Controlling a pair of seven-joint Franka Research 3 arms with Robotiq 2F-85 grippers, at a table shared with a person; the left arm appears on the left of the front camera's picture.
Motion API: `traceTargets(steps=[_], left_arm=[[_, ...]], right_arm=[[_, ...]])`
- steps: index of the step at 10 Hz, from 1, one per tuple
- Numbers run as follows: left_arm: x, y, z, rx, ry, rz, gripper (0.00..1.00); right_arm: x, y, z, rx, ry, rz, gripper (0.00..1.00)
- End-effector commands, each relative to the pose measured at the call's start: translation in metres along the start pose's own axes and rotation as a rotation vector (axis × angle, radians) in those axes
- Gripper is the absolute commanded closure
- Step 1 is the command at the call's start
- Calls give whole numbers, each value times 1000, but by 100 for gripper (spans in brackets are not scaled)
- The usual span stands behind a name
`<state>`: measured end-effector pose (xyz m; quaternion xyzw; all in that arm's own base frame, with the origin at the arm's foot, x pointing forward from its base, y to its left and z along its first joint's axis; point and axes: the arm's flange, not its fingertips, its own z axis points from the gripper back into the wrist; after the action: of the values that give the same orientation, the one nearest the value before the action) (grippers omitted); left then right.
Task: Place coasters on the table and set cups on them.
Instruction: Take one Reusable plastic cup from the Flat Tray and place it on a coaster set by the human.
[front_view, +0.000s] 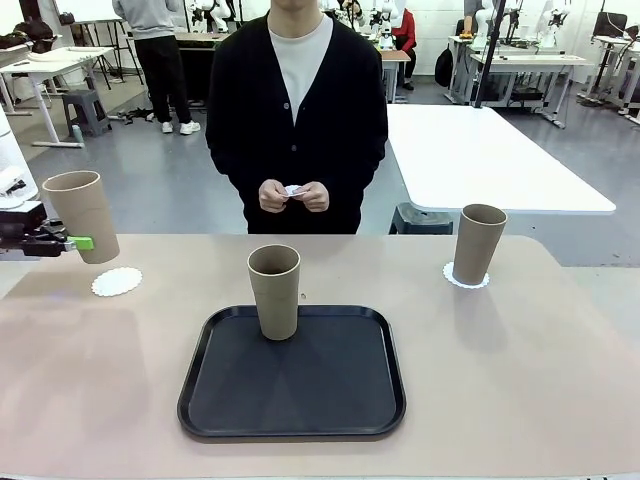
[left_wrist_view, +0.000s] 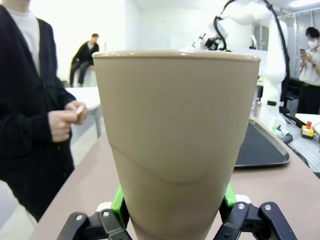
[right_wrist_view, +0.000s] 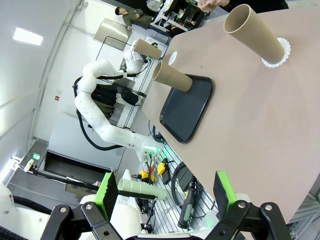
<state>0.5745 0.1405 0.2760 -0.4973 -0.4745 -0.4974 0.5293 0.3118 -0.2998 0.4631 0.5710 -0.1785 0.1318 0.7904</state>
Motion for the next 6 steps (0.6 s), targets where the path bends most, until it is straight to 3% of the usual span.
traceTargets(steps=[1,6], left_arm=[[-3,17,-1,3,-27,-39,17],[-28,25,4,-4,20,-43,17]], right_arm=[[0,0,0,4,-1,8,0],[0,0,0,4,-1,8,0]])
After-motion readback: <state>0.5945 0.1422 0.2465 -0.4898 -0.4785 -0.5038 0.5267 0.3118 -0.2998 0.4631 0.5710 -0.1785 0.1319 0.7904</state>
